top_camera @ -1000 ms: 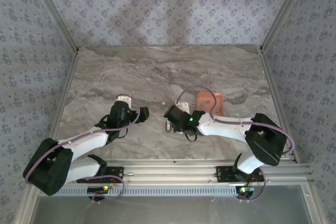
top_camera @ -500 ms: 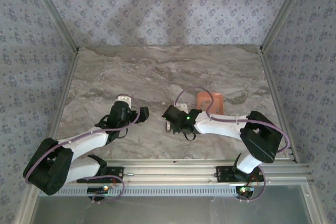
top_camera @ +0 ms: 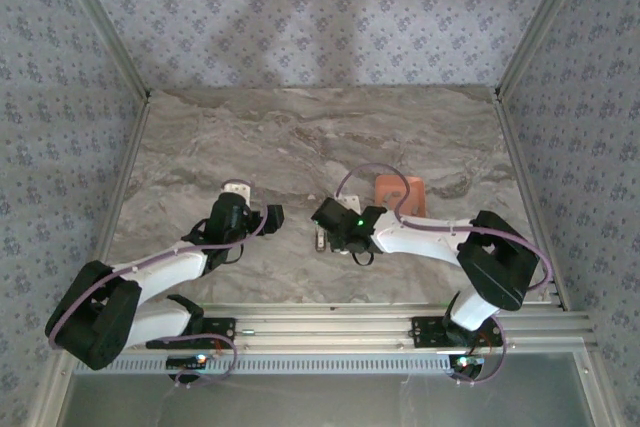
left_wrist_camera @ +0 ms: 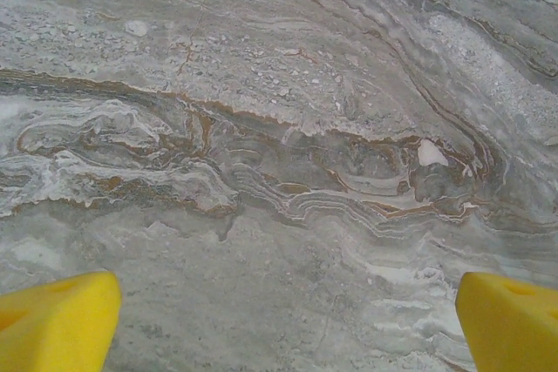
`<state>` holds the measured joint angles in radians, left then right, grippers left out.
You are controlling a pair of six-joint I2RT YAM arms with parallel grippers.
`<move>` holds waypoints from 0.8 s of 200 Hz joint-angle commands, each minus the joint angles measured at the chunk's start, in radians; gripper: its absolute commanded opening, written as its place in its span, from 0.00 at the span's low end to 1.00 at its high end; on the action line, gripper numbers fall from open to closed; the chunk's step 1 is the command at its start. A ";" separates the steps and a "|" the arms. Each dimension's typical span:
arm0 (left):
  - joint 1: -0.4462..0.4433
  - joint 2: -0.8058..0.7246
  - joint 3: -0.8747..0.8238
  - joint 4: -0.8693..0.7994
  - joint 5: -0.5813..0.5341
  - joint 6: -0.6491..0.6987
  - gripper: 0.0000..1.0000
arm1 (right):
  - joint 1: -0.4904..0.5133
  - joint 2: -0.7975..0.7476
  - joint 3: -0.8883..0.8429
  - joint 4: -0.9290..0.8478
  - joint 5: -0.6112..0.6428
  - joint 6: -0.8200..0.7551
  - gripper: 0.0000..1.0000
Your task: Load the staples into the stapler
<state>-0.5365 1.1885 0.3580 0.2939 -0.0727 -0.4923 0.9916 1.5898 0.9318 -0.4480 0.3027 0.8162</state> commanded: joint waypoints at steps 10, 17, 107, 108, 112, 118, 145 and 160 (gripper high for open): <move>0.008 0.001 0.002 0.028 -0.014 -0.012 0.98 | -0.008 0.015 0.001 0.003 0.015 0.007 0.16; 0.007 0.000 0.002 0.027 -0.014 -0.012 0.98 | -0.008 0.016 0.001 0.002 0.013 0.006 0.16; 0.007 0.001 -0.001 0.025 -0.016 -0.011 0.99 | -0.012 0.039 0.004 -0.011 0.006 0.002 0.16; 0.007 0.001 -0.001 0.025 -0.017 -0.011 0.98 | -0.012 0.040 0.005 -0.012 0.006 0.002 0.16; 0.008 0.002 -0.002 0.027 -0.017 -0.011 0.98 | -0.012 0.041 0.004 -0.013 0.006 0.001 0.16; 0.007 0.001 -0.001 0.027 -0.017 -0.011 0.98 | -0.012 0.041 0.006 -0.015 0.006 0.002 0.16; 0.007 -0.001 -0.001 0.027 -0.018 -0.011 0.98 | -0.011 0.041 0.002 -0.018 0.014 0.002 0.16; 0.006 0.002 -0.002 0.026 -0.018 -0.009 0.98 | -0.010 0.042 0.000 -0.019 0.018 0.003 0.15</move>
<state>-0.5365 1.1881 0.3580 0.2939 -0.0757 -0.4919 0.9840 1.6222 0.9318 -0.4385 0.2989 0.8158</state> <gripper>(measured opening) 0.984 0.159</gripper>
